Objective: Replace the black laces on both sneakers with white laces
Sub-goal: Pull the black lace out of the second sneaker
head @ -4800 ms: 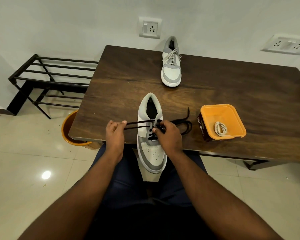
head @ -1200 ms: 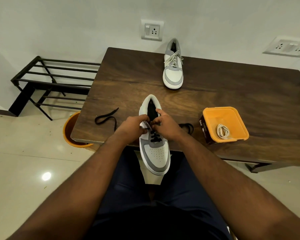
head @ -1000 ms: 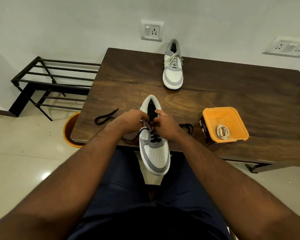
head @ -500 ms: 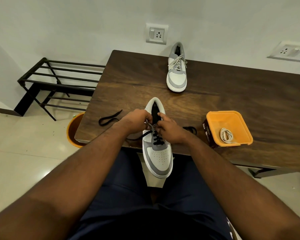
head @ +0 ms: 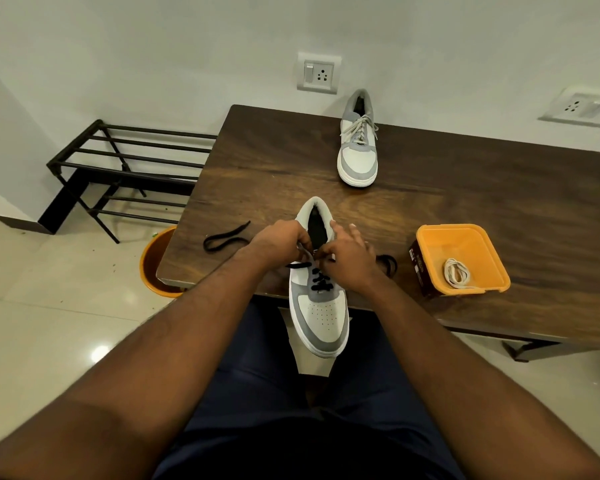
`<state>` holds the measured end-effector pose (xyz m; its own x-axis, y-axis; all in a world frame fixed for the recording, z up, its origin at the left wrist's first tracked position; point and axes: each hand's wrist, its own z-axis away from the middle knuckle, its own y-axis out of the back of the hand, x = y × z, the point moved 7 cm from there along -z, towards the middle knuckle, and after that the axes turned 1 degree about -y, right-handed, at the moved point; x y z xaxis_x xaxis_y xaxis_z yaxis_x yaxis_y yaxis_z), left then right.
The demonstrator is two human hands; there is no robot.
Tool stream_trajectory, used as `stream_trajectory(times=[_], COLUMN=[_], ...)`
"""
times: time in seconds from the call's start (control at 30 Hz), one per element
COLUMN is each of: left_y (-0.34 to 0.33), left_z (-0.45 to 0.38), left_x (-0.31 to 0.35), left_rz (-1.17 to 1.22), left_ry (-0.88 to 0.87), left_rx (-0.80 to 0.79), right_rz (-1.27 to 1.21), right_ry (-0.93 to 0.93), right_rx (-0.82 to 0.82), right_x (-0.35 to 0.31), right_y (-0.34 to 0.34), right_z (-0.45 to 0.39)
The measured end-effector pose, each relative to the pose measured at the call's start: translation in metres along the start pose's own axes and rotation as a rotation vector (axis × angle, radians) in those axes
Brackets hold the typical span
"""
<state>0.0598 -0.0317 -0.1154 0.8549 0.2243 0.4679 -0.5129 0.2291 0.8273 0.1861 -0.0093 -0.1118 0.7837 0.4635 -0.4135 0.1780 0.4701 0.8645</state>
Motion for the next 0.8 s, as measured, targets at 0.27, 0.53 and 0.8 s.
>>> stream_trajectory(times=[0.27,0.53,0.8], left_y=[0.000,0.004,-0.007], left_z=[0.004,0.000,0.014], left_x=[-0.006,0.007,-0.011], left_rz=[0.039,-0.033,0.474], left_ry=[0.002,-0.014,0.243], left_rx=[0.006,-0.070,0.272], right_rz=[-0.357,-0.717,0.107], right_ry=[-0.044,-0.087,-0.001], right_rx=[0.065,0.240,0.074], right_x=[0.018,0.034,-0.009], right_y=[0.001,0.022,0.003], right_z=[0.004,0.024,0.002])
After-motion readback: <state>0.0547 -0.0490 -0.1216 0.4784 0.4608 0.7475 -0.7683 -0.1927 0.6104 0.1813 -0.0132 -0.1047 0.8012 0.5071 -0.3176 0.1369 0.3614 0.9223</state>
